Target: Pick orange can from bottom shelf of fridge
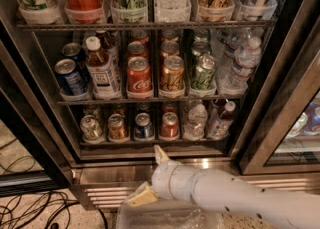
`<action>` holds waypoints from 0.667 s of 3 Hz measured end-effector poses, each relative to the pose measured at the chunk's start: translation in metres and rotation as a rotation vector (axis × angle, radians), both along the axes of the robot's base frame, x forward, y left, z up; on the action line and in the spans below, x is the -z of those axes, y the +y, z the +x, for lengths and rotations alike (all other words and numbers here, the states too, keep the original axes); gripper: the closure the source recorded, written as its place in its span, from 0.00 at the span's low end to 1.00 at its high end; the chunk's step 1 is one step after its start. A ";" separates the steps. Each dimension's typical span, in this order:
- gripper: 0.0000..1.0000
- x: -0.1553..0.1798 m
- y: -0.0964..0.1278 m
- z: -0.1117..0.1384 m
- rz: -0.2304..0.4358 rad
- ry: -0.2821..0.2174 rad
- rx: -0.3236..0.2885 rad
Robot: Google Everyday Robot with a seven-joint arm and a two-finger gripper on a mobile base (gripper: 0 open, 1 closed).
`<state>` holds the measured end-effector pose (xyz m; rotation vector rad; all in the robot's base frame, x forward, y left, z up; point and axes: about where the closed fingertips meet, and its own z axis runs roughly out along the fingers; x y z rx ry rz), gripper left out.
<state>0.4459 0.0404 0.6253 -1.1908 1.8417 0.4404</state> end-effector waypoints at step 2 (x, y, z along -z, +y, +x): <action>0.00 0.019 0.067 0.017 0.158 -0.125 0.039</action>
Offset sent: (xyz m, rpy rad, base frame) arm 0.0631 0.0790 -0.0043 0.2610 -0.3029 -0.2066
